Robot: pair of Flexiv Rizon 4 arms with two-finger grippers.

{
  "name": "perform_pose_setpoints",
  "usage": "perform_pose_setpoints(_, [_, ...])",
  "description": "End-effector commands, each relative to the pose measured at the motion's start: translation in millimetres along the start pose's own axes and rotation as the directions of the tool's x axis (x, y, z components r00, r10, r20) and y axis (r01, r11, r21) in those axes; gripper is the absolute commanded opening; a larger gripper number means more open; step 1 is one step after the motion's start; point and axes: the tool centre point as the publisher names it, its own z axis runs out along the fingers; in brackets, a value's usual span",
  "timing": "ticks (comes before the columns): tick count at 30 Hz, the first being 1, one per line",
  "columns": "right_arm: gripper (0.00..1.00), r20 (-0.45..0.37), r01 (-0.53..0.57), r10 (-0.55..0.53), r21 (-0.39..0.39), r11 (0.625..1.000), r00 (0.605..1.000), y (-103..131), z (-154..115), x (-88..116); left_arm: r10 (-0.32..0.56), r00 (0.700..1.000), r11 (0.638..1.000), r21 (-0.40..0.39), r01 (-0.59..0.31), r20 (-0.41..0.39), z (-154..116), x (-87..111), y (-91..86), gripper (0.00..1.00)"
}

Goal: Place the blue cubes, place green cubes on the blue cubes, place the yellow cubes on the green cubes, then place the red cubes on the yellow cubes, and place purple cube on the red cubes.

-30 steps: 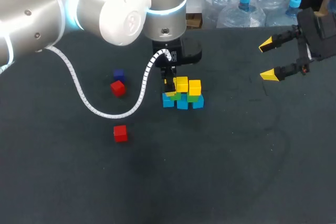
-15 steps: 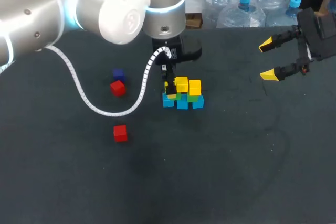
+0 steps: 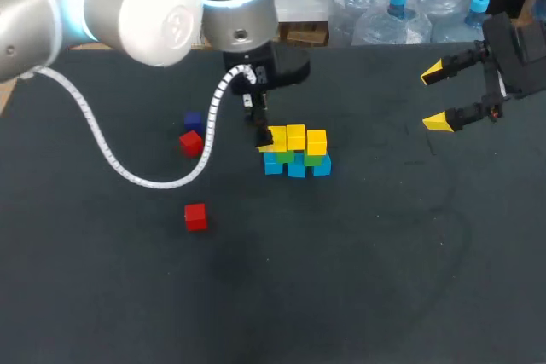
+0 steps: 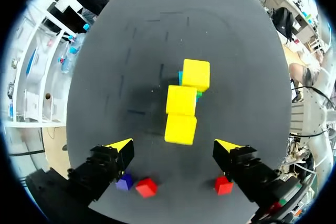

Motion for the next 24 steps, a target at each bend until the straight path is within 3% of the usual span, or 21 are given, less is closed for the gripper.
perform_pose_setpoints(1, [1.0,0.001,0.001,-0.001,0.0,1.0,1.0,-1,1,0,-0.019,0.996,0.998,-0.066,0.024,0.087,-13,30.1,-15.4,1.0])
perform_pose_setpoints(9, [1.0,0.001,0.001,-0.001,0.0,1.0,1.0,-1,1,0,-0.082,0.991,0.994,-0.069,0.089,0.104,-19,60.4,-22.0,1.0])
perform_pose_setpoints(15, [1.0,0.001,0.001,-0.001,0.0,1.0,1.0,-1,1,0,-0.113,0.993,0.993,-0.041,0.114,0.031,-17,74.8,-24.7,1.0])
perform_pose_setpoints(24, [1.0,0.001,0.001,-0.001,0.0,1.0,1.0,-1,1,0,-0.186,0.977,0.982,0.012,0.188,-0.107,-6,90.9,-12.4,1.0])
